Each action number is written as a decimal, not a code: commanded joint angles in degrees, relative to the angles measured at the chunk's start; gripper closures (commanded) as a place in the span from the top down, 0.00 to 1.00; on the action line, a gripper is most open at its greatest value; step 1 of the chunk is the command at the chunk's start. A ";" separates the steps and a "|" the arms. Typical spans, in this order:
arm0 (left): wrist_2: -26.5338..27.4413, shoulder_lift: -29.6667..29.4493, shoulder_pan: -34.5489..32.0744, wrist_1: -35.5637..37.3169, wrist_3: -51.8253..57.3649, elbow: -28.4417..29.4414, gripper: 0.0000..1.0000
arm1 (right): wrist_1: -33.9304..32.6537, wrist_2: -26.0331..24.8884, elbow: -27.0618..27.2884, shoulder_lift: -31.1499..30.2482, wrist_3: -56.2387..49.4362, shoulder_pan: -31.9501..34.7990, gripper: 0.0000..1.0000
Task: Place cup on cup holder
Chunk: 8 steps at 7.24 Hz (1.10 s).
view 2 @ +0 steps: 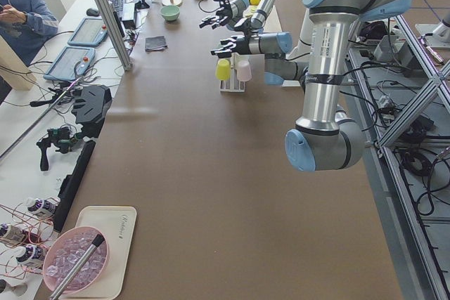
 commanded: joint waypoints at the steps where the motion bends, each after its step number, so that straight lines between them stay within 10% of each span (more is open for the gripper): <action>1: -30.67 2.28 -20.67 15.11 -2.31 2.55 0.97 | -18.81 1.06 6.86 0.37 0.85 5.07 1.00; 3: -51.63 2.46 -37.21 23.66 -1.78 9.22 0.97 | -39.61 6.67 14.06 0.02 2.68 9.64 1.00; 8: -67.09 4.30 -63.08 42.46 14.90 22.07 0.97 | -60.74 27.75 22.60 -14.03 10.25 23.78 1.00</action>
